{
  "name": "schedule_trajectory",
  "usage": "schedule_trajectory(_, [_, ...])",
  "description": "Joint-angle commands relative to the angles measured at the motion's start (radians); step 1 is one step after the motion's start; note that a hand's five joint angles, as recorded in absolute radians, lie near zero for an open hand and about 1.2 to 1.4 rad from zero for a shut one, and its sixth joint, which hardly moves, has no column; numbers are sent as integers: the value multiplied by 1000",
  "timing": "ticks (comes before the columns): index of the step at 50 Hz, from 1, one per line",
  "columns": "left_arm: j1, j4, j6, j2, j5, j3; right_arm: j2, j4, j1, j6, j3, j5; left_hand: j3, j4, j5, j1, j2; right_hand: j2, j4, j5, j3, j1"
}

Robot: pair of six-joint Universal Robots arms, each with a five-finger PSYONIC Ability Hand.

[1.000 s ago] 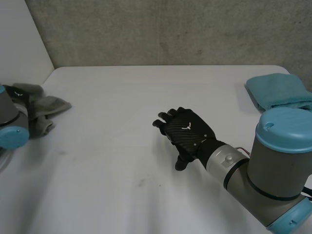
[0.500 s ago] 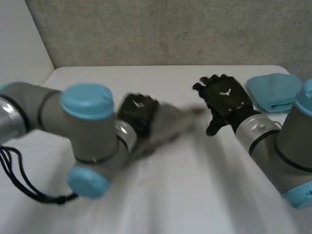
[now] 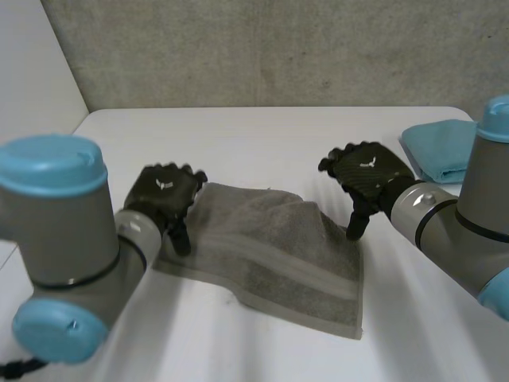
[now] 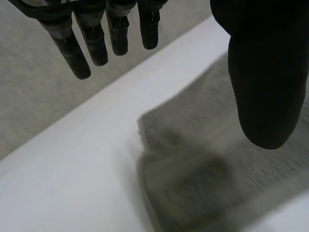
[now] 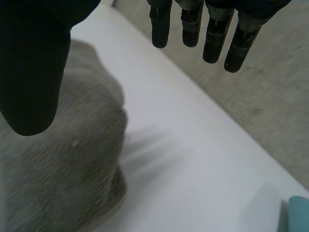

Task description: Fold the laundry.

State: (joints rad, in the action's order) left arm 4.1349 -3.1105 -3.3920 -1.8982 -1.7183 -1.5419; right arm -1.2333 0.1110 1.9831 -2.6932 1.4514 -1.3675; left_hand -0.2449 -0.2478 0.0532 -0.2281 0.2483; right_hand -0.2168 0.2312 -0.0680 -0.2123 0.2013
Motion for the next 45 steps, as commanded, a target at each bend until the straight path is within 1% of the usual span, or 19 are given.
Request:
schedule_trajectory(1, [-103, -39, 3, 18, 31, -81, 49, 56, -6, 76, -22, 11, -66, -63, 83, -82, 62, 42, -57, 68, 38, -27])
schedule_trajectory(2, [-125, -60, 3, 10, 45, -78, 51, 55, -7, 76, -20, 11, -66, -63, 83, -82, 62, 42, -57, 68, 38, -27])
schedule_trajectory(7, [-175, -123, -3, -67, 51, -37, 47, 39, -21, 76, -14, 11, -112, -109, 129, -129, 109, 42, -57, 68, 38, -27])
schedule_trajectory(10, [-200, -128, -4, -113, 48, 6, 41, 30, -49, 76, -6, 11, -148, -145, 165, -164, 144, 42, -57, 68, 38, -27])
schedule_trajectory(11, [-212, -128, -6, -157, 42, 41, 40, 30, -55, 76, -5, 13, -177, -174, 194, -194, 173, 42, -57, 68, 38, -27])
schedule_trajectory(13, [-217, -128, -12, -197, 37, 71, 40, 30, -62, 75, -5, 13, -209, -206, 226, -226, 206, 42, -57, 68, 38, -27])
schedule_trajectory(15, [-220, -125, -12, -255, 29, 120, 40, 30, -63, 75, -5, 13, -303, -300, 320, -320, 300, 42, -57, 68, 38, -27])
schedule_trajectory(17, [-222, -122, -13, -283, 17, 149, 40, 30, -66, 75, -3, 13, -426, -423, 443, -443, 423, 42, -57, 68, 38, -27])
schedule_trajectory(18, [-222, -112, -13, -304, -1, 176, 40, 30, -67, 75, -3, 13, -554, -552, 572, -571, 551, 42, -57, 68, 38, -27])
schedule_trajectory(21, [-220, -100, -15, -321, -33, 206, 40, 29, -69, 75, -3, 13, -799, -796, 816, -815, 795, 42, -57, 68, 38, -27])
schedule_trajectory(22, [-219, -96, -15, -326, -52, 221, 40, 27, -69, 75, -5, 13, -1009, -1006, 1026, -1026, 1005, 42, -57, 68, 38, -27])
schedule_trajectory(23, [-219, -94, -13, -326, -60, 227, 40, 24, -70, 75, -6, 13, -1130, -1127, 1147, -1147, 1127, 42, -57, 68, 38, -27])
schedule_trajectory(28, [-217, -96, -12, -305, -86, 238, 44, 19, -93, 69, -19, 13, -1151, -1149, 1169, -1168, 1148, 42, -57, 68, 38, -27])
schedule_trajectory(34, [-209, -94, -10, -158, -83, 243, 58, 22, -147, 46, -55, 21, -1151, -1149, 1169, -1168, 1148, 42, -57, 68, 38, -27])
schedule_trajectory(38, [-185, -92, -12, -72, -78, 264, 112, 35, -174, -23, -97, 22, -1151, -1149, 1169, -1168, 1148, 42, -57, 68, 38, -27])
schedule_trajectory(41, [-157, -88, -13, -7, -75, 284, 132, 58, -191, -103, -121, 44, -1151, -1149, 1169, -1168, 1148, 42, -57, 68, 38, -27])
schedule_trajectory(45, [-142, -66, -15, 40, -72, 308, 155, 108, -201, -191, -138, 116, -1151, -1149, 1169, -1168, 1148, 42, -57, 68, 38, -27])
